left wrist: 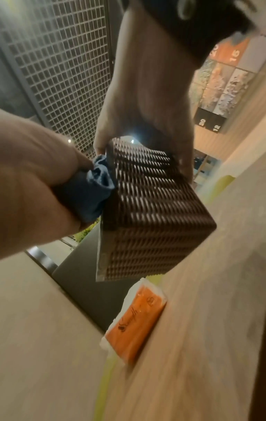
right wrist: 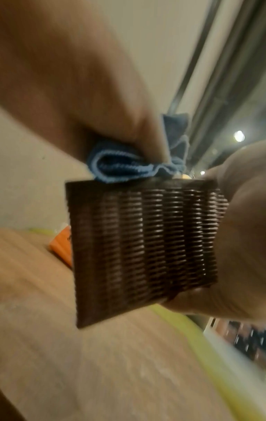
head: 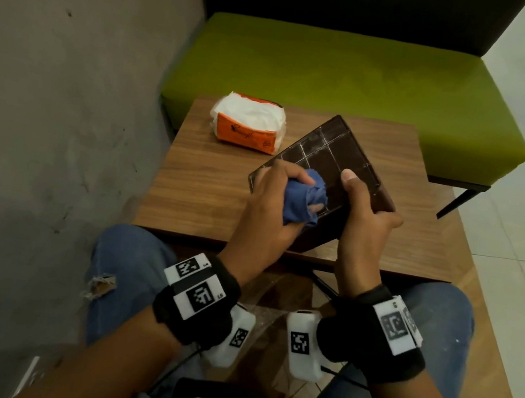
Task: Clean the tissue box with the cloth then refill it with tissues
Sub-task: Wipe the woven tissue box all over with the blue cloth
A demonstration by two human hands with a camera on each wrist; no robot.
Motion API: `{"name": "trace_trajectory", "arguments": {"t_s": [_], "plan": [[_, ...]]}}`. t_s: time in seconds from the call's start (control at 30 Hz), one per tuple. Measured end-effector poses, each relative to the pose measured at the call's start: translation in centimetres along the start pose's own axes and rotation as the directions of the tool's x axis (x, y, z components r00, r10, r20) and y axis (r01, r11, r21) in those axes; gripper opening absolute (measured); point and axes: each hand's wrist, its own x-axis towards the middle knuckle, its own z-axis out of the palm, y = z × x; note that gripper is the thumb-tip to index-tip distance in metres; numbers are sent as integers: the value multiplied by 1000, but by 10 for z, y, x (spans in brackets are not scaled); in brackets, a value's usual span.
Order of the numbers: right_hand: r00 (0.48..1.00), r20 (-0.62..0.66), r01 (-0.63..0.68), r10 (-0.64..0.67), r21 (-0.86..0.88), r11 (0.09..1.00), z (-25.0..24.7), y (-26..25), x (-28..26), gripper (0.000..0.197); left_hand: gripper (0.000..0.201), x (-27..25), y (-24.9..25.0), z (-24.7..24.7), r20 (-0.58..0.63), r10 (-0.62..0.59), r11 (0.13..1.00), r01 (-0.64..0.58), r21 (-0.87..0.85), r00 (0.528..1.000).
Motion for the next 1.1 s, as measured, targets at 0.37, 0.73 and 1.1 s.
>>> {"name": "trace_trajectory", "arguments": {"t_s": [0.37, 0.73, 1.1], "plan": [[999, 10, -41, 41, -28, 999, 4, 5, -3, 72, 49, 2, 12, 8, -26, 106, 993, -105, 60, 994], [999, -5, -41, 41, -50, 998, 2, 6, -5, 75, 48, -2, 10, 9, -26, 122, 991, -121, 56, 992], [999, 31, 10, -11, 36, 999, -12, -5, 0, 67, 26, -23, -28, -17, -73, 41, 999, -40, 26, 996]]}}
